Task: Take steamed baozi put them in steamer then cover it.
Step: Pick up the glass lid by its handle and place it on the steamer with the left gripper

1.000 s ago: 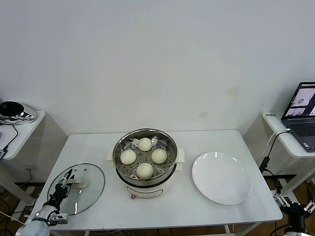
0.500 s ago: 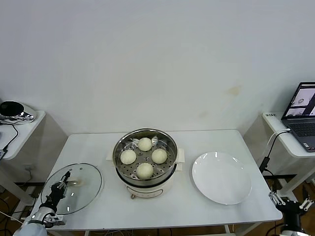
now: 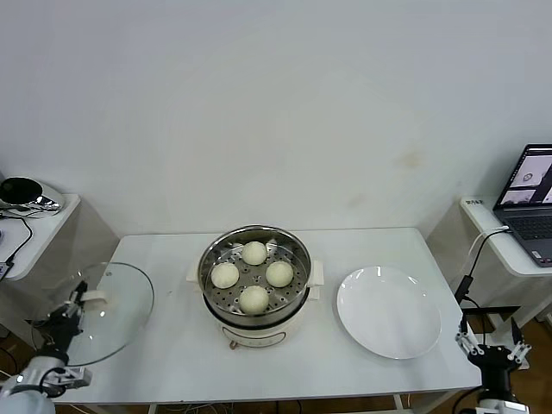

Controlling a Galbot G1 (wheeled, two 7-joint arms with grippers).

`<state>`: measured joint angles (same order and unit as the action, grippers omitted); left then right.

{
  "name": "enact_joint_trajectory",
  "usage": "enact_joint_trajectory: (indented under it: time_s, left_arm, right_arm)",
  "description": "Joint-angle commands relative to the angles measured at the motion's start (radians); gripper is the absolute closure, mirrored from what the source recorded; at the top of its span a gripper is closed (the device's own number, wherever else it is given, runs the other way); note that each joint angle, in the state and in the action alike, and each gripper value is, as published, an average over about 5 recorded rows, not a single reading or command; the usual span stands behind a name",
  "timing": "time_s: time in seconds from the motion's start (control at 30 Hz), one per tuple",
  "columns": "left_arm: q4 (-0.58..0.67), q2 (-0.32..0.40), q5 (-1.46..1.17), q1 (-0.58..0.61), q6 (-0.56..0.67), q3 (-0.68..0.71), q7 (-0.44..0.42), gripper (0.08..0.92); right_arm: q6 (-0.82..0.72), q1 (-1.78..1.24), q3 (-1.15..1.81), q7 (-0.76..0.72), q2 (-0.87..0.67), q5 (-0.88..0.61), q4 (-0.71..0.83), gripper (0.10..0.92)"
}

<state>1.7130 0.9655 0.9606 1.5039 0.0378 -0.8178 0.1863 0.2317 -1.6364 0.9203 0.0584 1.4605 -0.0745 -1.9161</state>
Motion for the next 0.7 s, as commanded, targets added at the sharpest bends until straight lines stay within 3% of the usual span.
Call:
enact_joint_trajectory:
  time_s: [0.03, 0.2, 0.33, 0.5, 0.7]
  left_arm:
    - [0.366, -0.125, -0.116, 0.048, -0.281, 0.031, -0.162, 0.856]
    - [0.412, -0.181, -0.125, -0.081, -0.345, 0.227, -0.207, 0.856]
    - [0.41, -0.185, -0.11, -0.226, -0.399, 0.418, -0.237, 0.856]
    - [0.417, -0.133, -0.038, -0.374, -0.496, 0.618, -0.306, 0.856]
    - [0.384, -0.024, 0.059, -0.504, -0.603, 0.747, -0.404, 0.856]
  right_arm:
    - [0.003, -0.002, -0.042, -0.002, 0.009, 0.04, 0.003, 0.203]
    - [0.005, -0.009, -0.068, 0.001, 0.028, 0.072, -0.007, 0.203]
    - [0.007, -0.01, -0.085, 0.005, 0.043, 0.097, -0.009, 0.203]
    - [0.013, 0.002, -0.101, 0.014, 0.067, 0.13, -0.002, 0.203]
    - [0.014, 0.024, -0.121, 0.024, 0.093, 0.163, 0.021, 0.203]
